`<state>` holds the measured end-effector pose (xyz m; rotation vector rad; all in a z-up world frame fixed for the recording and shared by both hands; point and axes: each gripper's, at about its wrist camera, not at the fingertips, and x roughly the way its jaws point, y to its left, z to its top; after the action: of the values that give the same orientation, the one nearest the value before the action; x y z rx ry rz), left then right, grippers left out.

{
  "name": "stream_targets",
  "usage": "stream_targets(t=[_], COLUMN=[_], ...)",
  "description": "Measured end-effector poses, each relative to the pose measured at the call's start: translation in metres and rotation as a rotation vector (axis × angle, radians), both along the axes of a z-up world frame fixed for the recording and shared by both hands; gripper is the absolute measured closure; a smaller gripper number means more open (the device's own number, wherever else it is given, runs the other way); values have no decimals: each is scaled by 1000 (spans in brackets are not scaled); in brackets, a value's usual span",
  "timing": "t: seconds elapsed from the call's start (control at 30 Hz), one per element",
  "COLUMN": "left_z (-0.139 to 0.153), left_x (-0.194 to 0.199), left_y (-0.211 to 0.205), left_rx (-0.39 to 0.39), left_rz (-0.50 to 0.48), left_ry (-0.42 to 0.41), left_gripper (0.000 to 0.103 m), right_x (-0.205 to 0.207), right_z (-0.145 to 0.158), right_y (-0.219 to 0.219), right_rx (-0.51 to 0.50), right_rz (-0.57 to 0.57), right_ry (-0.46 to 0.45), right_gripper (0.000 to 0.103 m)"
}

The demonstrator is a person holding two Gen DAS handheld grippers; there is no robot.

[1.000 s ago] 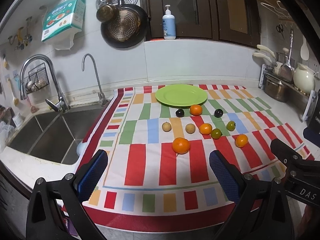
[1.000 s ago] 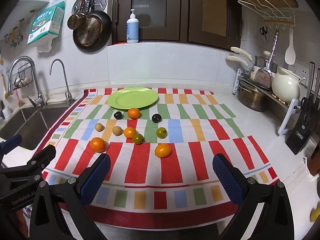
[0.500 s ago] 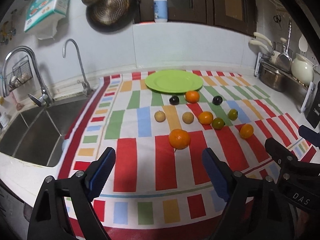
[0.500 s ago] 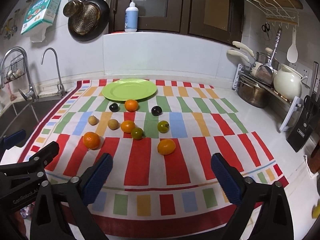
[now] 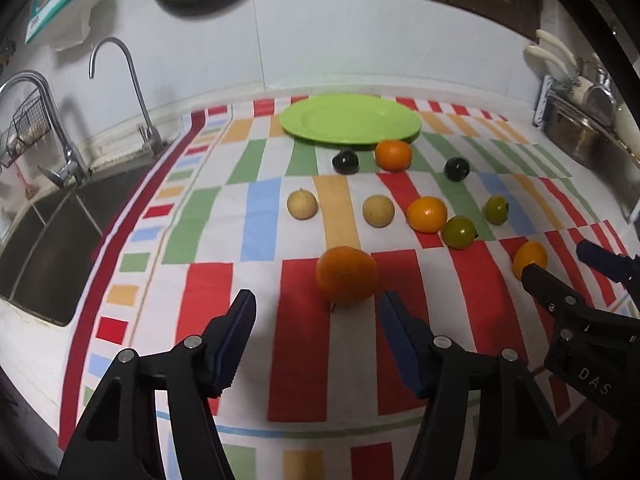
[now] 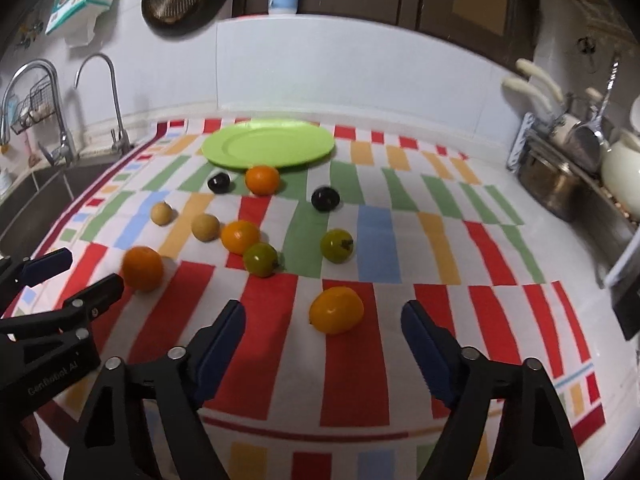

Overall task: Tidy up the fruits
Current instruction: 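Reach the right gripper to the orange and grasp it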

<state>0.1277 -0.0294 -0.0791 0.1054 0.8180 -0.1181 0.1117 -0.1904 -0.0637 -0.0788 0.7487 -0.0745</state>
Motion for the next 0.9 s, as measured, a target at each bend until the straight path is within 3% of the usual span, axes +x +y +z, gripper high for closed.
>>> stream_targets(t=[0.43,0.5,0.57,0.7,0.9], left_z=[-13,-13,-14,-16,-12], left_x=[30,34,37,40,40], left_y=[-12,-12,-14,-15,-16], left_rx=[21,12,5,1,11], left_rz=[-16,-22,-40,-60,-85], left_ry=[62,69,82,99,119], left_gripper=[45,47,57,63,63], right_x=[35,37,39,41,43], right_z=[-30,-32,-33,-33,-28], right_y=[-19,-20,-21,-22,-20], right_rx=[104,107,105,99,89], right_rz=[-5,-9,-14,-17,-2], right_ry=[133,136,139,142,139], right_gripper=[48,51,55,64,64])
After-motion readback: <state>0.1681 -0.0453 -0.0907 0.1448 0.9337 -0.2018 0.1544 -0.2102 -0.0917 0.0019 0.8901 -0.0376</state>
